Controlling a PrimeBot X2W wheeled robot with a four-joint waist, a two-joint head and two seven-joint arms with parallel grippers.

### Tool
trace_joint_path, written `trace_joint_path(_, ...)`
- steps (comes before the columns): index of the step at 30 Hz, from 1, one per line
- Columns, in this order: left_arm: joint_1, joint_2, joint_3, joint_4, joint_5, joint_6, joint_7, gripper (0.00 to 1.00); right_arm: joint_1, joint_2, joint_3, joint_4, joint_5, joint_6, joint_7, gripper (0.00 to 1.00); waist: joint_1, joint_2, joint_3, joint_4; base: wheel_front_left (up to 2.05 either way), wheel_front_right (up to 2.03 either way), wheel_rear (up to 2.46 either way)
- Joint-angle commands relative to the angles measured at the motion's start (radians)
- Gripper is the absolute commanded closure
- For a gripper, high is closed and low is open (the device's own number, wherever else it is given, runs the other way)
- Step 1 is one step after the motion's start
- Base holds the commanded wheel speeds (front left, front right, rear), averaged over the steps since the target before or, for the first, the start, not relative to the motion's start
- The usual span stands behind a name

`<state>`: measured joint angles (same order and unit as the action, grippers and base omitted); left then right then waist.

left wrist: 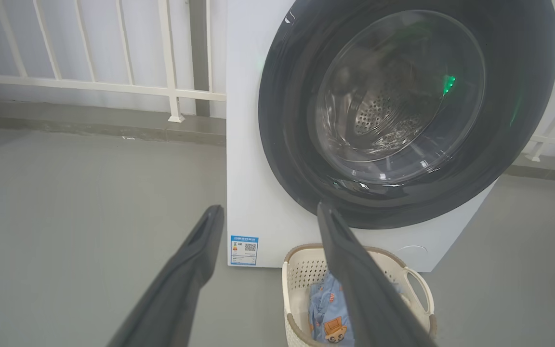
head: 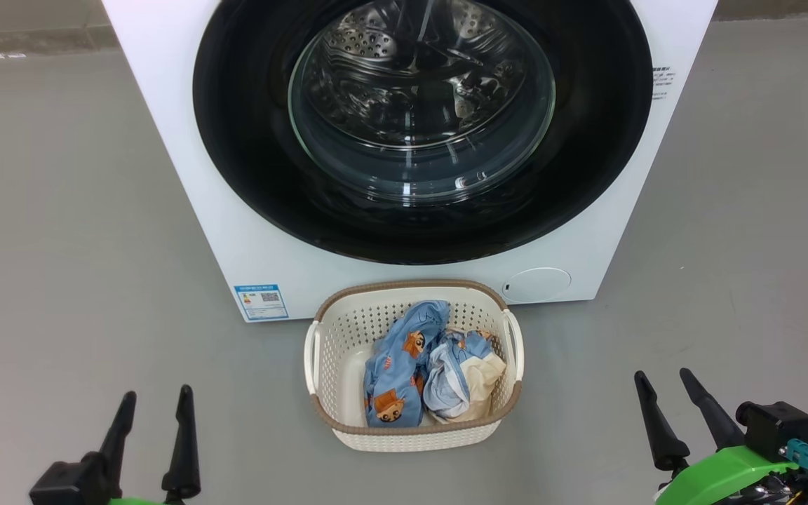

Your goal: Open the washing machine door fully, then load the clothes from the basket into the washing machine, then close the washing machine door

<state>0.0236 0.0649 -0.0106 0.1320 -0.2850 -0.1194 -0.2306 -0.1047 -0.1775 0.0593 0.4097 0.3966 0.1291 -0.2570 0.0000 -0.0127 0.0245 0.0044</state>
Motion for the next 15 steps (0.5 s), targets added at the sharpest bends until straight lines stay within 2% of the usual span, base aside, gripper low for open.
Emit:
trace_joint_path(1,-0.008,0.017,0.031,-0.018,0.04,-0.006,-0.017,0.0,-0.023,-0.001,0.007,-0.017,-0.045,0.001,-0.005,0.0,0.0,0.0,-0.001,0.0,0.0,0.0,0.0)
trace_joint_path(7,-0.006,0.021,0.029,-0.014,0.102,-0.011,-0.031,0.0,-0.021,0.01,-0.015,-0.011,-0.13,0.002,-0.005,0.0,0.0,0.0,-0.002,-0.003,0.0,0.0,0.0)
trace_joint_path(15,-0.007,0.02,0.037,0.0,0.095,-0.011,-0.031,0.0,-0.021,0.015,-0.029,-0.016,-0.134,0.002,-0.005,0.0,0.0,0.0,-0.002,-0.005,0.0,0.0,0.0)
